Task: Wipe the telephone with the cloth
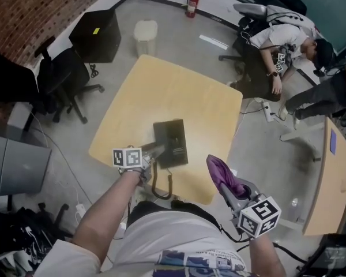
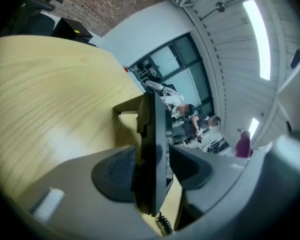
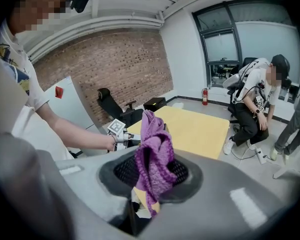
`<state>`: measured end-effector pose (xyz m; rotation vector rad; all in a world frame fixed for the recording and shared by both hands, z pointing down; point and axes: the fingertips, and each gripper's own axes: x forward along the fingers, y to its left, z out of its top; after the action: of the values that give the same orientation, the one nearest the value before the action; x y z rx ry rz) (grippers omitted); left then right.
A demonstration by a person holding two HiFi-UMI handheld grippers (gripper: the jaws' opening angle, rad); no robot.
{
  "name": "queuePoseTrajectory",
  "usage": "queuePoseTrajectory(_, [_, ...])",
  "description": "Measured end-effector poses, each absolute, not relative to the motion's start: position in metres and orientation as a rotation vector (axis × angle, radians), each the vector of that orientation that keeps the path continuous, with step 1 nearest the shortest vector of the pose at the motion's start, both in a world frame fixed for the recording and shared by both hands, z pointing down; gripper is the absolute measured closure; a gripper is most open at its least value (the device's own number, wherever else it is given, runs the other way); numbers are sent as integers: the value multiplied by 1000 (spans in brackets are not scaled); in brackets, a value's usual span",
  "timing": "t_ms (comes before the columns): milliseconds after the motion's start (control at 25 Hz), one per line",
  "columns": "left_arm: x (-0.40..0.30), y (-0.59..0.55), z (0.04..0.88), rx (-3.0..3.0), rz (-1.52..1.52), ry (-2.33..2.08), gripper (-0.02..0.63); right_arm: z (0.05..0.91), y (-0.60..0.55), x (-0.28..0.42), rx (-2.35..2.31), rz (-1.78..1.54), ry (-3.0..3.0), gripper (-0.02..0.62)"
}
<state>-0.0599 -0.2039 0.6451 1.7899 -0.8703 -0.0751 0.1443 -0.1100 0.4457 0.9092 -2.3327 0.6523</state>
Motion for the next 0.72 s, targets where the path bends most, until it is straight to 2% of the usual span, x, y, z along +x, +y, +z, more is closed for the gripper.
queuePoseTrajectory(200, [-49, -209, 649, 1794, -46, -857, 420, 447, -119, 155, 913, 639, -2323, 509])
queuePoseTrajectory(720, [-53, -204, 646, 1782, 83, -975, 460, 449, -125, 149, 901, 636, -2351, 509])
